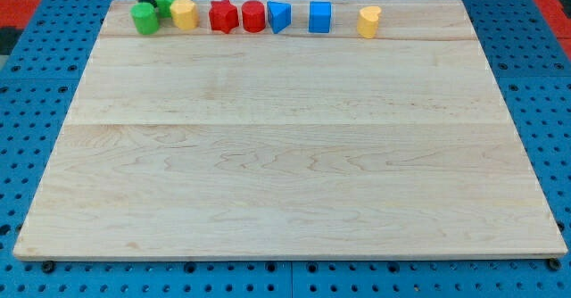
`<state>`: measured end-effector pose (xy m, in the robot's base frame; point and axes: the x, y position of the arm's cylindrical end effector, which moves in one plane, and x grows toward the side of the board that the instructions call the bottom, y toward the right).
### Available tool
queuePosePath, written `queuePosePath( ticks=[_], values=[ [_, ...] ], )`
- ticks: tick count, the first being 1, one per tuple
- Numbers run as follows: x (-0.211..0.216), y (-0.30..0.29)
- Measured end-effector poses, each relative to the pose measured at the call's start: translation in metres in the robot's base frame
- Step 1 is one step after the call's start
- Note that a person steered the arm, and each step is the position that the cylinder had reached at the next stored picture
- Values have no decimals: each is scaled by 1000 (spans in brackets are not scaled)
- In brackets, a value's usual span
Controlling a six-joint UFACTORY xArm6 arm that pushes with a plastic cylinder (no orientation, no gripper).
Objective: Push the green star to the top of the red circle
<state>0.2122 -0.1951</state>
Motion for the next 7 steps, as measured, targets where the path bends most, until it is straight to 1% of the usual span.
queuePosePath(
  ticks=[1, 2, 3, 4, 5, 6, 7],
  values=[
    [5, 33],
    [4, -36],
    [-21, -64],
    [-21, -57],
    [-21, 23],
    [-20, 87],
    [-20, 98]
  ],
)
